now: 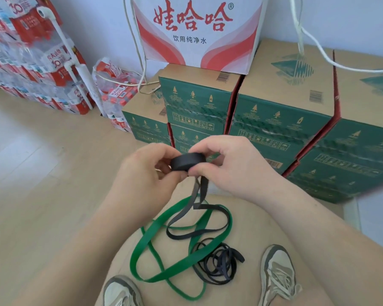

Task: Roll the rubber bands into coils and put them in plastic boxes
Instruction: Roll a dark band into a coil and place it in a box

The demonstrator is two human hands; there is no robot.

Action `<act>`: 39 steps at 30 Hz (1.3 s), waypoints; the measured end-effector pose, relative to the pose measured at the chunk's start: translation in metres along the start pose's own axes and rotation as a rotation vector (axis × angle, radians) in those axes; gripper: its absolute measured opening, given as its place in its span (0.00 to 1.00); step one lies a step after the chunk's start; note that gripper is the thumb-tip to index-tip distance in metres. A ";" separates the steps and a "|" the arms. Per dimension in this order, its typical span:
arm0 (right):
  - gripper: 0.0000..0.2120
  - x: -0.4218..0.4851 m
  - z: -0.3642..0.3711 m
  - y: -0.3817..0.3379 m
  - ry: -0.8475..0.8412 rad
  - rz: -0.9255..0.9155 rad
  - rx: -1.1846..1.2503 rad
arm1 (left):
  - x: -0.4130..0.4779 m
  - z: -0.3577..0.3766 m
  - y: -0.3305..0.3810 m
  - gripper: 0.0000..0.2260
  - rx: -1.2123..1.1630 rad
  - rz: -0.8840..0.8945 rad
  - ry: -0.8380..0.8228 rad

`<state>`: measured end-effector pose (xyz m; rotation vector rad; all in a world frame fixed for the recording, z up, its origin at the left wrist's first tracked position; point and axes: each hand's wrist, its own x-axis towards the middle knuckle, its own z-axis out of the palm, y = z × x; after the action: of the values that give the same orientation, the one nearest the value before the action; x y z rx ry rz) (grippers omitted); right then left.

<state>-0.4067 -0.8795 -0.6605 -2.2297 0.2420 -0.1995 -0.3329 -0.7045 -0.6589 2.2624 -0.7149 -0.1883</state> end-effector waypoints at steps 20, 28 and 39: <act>0.10 -0.004 -0.003 0.003 0.063 -0.138 -0.090 | -0.001 0.004 -0.002 0.11 0.162 0.212 0.062; 0.09 -0.010 0.012 -0.001 0.114 -0.292 -0.319 | 0.000 0.003 -0.005 0.06 0.165 0.175 0.036; 0.08 -0.007 -0.001 0.002 0.005 -0.079 -0.063 | -0.002 -0.010 -0.001 0.08 -0.170 -0.098 -0.048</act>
<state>-0.4143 -0.8792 -0.6619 -2.3033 0.1656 -0.2432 -0.3308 -0.6961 -0.6525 2.1378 -0.5901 -0.3387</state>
